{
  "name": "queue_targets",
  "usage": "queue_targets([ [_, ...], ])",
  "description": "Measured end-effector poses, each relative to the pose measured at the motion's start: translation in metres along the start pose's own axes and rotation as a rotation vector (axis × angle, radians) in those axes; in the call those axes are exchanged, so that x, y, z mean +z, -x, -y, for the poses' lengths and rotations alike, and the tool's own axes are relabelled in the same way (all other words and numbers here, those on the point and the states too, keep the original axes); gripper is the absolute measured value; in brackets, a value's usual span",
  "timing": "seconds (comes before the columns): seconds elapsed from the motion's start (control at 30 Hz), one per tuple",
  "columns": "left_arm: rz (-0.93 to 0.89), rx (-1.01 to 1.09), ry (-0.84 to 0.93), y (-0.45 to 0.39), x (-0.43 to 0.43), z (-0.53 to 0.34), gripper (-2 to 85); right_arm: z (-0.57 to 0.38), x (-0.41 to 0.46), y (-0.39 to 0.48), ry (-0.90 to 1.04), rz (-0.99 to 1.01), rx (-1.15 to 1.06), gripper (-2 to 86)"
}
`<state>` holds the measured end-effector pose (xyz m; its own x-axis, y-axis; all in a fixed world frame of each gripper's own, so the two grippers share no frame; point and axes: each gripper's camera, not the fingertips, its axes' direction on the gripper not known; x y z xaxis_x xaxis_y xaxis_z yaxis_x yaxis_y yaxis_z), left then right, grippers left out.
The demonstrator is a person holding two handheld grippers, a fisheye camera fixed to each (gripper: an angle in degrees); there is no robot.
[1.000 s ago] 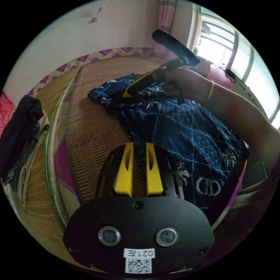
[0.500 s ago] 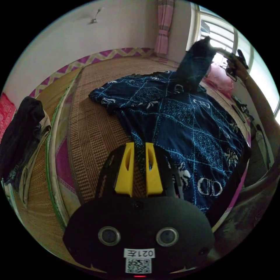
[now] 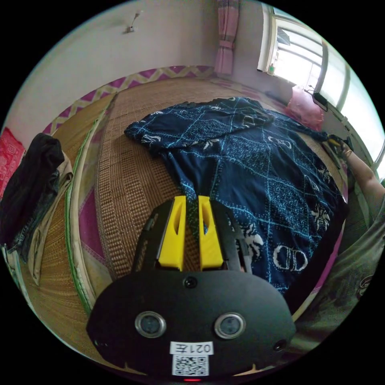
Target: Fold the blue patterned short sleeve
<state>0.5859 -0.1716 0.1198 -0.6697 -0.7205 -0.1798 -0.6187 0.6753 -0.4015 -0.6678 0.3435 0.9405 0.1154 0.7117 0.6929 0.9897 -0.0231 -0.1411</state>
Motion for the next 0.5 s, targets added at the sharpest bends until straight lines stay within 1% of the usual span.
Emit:
queue_targets([
  [0.03,-0.005,-0.003,0.0,-0.004,-0.001,-0.001,5.1,-0.002,-0.002,-0.007,-0.004,0.01,0.018,2.1],
  [0.1,-0.021,-0.013,0.0,-0.009,-0.003,-0.002,5.0,-0.001,-0.008,-0.012,0.001,-0.058,0.054,4.9],
  [0.13,-0.034,-0.03,-0.002,-0.01,-0.005,-0.002,4.9,0.0,-0.017,-0.013,-0.013,-0.132,0.086,6.5],
  [0.2,-0.049,-0.069,0.007,-0.013,-0.012,-0.004,4.3,0.0,-0.037,-0.006,-0.078,-0.229,0.103,8.0],
  [0.23,-0.029,-0.094,-0.04,-0.018,-0.026,-0.006,3.4,0.0,-0.048,0.009,-0.144,-0.287,0.07,8.4],
  [0.27,-0.015,-0.077,-0.129,-0.029,-0.047,-0.007,1.8,0.001,-0.051,0.035,-0.162,-0.339,-0.035,8.3],
  [0.3,-0.005,-0.068,-0.164,-0.035,-0.056,-0.006,0.9,0.001,-0.05,0.05,-0.16,-0.365,-0.101,8.3],
  [0.37,0.013,-0.002,-0.25,-0.066,-0.084,0.005,0.5,-0.011,-0.029,0.113,-0.128,-0.401,-0.362,7.9],
  [0.4,0.006,0.02,-0.253,-0.074,-0.087,0.011,0.7,-0.018,-0.021,0.129,-0.118,-0.396,-0.418,7.9],
  [0.47,-0.047,0.097,-0.231,-0.106,-0.084,0.038,4.2,-0.052,0.018,0.191,-0.044,-0.321,-0.604,7.9],
  [0.5,-0.057,0.113,-0.224,-0.114,-0.08,0.046,4.7,-0.062,0.03,0.205,-0.022,-0.299,-0.644,7.9],
])
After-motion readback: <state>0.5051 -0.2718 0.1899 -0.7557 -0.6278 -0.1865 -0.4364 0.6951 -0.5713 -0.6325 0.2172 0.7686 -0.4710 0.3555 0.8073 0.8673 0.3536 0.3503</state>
